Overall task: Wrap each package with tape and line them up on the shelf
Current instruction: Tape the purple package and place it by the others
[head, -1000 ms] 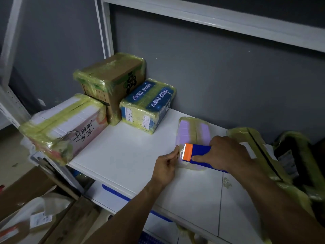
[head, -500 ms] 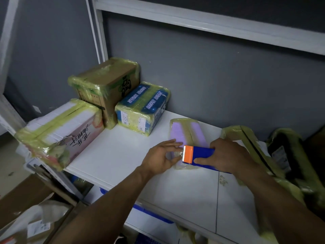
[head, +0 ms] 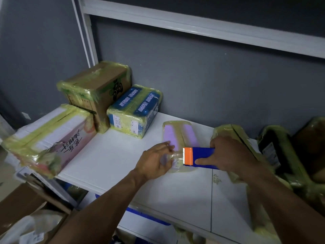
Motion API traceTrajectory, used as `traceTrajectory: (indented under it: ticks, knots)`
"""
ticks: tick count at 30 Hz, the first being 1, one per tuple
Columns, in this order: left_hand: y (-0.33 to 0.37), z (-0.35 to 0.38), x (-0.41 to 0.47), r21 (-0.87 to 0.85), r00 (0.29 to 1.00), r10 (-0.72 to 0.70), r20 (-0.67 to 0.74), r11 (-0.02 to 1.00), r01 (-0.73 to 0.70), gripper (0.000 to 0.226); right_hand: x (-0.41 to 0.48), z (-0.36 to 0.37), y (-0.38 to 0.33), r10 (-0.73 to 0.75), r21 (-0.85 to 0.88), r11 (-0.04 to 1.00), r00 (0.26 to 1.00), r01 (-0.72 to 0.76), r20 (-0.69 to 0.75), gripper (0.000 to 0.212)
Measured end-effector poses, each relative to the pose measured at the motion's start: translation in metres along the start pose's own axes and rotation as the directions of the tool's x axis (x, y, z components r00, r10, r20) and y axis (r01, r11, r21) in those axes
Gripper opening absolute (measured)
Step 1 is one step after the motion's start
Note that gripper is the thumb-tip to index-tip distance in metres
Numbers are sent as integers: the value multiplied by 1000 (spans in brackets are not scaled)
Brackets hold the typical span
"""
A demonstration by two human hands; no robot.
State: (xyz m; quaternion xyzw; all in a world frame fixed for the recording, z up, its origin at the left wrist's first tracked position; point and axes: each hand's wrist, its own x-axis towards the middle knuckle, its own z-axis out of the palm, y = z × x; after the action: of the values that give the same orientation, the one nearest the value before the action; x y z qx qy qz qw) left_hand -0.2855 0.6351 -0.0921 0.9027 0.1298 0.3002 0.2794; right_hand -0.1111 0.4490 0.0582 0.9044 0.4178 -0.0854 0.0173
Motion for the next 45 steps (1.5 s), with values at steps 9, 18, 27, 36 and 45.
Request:
traceTrajectory:
  ticks: [9,18,27,36,45]
  knots:
    - [5,1,-10,86,995,95,-29,992,-92,46,4,8,-2,6,17,1000,999,-6,36,74]
    - [13,-2,1,83,995,95,42,992,-99,39,2,19,5,-7,102,995,999,3,38,81]
    - [8,-10,2,88,994,37,98,995,-46,46,-12,13,14,-13,169,986,999,8,30,80]
    - [12,-21,-12,118,992,97,75,987,-106,42,-24,-6,23,-30,183,983,999,24,32,71]
    - [19,-32,-20,238,965,205,166,941,-241,51,-21,3,15,-36,166,986,999,31,28,73]
